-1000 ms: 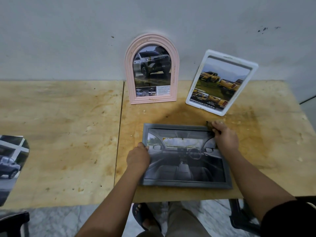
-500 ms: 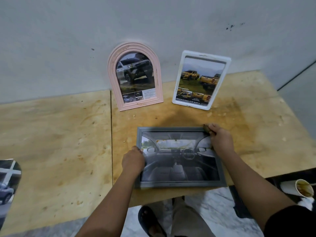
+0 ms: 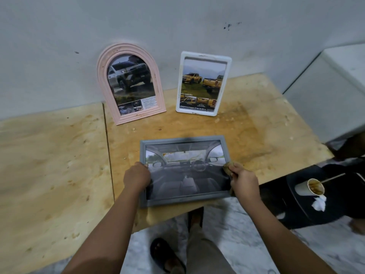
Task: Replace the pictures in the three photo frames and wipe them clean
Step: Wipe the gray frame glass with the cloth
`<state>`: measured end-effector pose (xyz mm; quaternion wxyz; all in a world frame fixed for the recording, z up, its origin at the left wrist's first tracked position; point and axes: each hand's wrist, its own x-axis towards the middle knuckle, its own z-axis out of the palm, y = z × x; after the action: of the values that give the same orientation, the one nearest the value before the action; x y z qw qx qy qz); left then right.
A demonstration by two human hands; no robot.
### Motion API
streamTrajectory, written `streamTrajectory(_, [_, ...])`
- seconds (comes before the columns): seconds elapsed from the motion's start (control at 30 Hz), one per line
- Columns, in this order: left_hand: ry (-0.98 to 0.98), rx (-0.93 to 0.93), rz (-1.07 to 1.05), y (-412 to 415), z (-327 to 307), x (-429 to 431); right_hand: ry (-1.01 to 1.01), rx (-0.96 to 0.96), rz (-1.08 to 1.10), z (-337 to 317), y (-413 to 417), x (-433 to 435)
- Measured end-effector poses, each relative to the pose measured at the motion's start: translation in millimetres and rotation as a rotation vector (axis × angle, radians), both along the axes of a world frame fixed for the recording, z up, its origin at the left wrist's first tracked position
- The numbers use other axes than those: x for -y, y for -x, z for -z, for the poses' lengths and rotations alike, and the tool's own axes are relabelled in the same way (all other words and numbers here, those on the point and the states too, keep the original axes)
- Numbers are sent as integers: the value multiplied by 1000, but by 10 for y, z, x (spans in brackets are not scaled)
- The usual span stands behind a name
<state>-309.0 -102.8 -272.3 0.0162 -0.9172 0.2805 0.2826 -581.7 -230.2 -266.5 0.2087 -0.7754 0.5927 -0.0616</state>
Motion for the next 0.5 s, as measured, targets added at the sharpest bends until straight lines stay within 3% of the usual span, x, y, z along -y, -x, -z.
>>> streamTrajectory(0.13, [37,-36,-73,43,-16,-27,-3,47,20,-30,-22,32])
streamTrajectory(0.5, [121,-129,-286,59,36,-112,-5,138,-246,-62,-492,628])
